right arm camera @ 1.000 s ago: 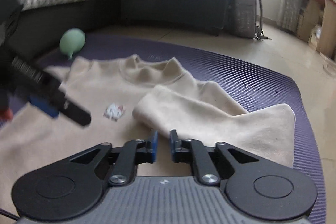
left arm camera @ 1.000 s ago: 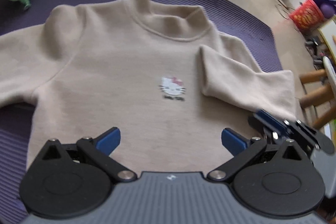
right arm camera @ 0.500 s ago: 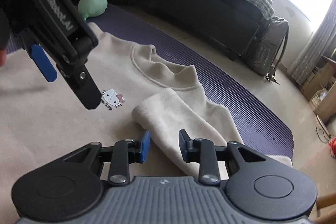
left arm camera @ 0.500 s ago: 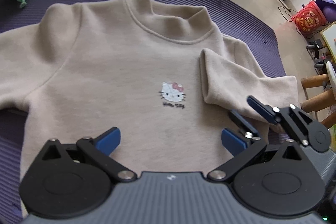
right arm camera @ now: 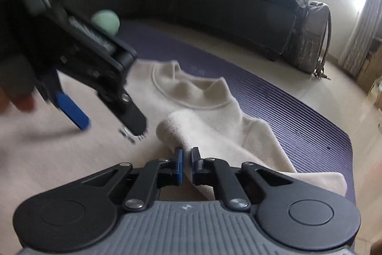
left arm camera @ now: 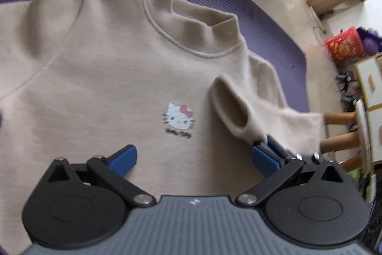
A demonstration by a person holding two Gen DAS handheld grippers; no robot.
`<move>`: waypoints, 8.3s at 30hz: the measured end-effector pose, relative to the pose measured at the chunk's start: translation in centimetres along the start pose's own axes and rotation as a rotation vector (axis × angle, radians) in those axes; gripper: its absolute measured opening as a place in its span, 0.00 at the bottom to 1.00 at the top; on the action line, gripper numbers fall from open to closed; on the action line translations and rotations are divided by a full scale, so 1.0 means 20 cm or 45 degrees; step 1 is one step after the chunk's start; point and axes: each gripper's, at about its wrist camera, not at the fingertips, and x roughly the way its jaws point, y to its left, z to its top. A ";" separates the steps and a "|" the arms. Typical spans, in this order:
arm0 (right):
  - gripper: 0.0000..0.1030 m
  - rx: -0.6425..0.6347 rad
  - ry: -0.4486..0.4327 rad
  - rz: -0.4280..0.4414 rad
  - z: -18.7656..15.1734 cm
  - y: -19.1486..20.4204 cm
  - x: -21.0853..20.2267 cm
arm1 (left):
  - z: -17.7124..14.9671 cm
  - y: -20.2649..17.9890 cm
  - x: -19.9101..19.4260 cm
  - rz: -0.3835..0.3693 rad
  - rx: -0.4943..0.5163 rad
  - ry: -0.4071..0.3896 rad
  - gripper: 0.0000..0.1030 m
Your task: Fold clothes
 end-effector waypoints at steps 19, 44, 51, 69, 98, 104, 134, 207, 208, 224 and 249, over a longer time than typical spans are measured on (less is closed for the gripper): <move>0.09 0.105 -0.010 0.127 -0.02 0.06 -0.21 | -0.07 -0.07 0.02 -0.147 -0.195 -0.005 0.08; 0.68 0.325 0.167 -0.354 -0.15 -0.14 -0.04 | -0.08 -0.46 -0.97 0.003 0.196 -0.524 0.07; 0.68 0.357 0.185 -0.351 -0.10 -0.13 0.09 | -0.10 -0.56 -1.13 0.036 0.278 -0.630 0.07; 0.69 0.347 0.145 -0.475 -0.12 -0.35 0.01 | -0.23 -0.27 -1.08 0.521 0.281 -0.426 0.07; 0.69 0.392 0.267 -0.396 -0.22 -0.41 -0.05 | -0.51 -0.08 -0.64 0.689 0.454 -0.054 0.63; 0.68 0.460 0.206 -0.326 -0.12 -0.48 -0.04 | -0.39 -0.21 -0.60 0.616 0.514 -0.110 0.70; 0.06 0.833 0.379 -0.007 0.21 -0.80 0.65 | 0.07 -0.47 0.32 0.196 0.854 -0.212 0.59; 0.76 0.319 0.338 0.119 0.43 0.05 -0.18 | 0.09 0.57 -0.77 1.014 -0.023 -0.375 0.99; 0.76 0.316 0.341 0.125 0.43 0.06 -0.18 | 0.10 0.62 -0.81 1.051 -0.028 -0.397 0.99; 0.77 0.267 0.378 0.183 0.44 0.17 -0.16 | 0.09 0.86 -1.06 1.322 0.490 -0.538 0.90; 0.77 0.263 0.353 0.227 0.50 0.20 -0.19 | 0.23 0.80 -1.16 0.782 0.167 -0.510 0.05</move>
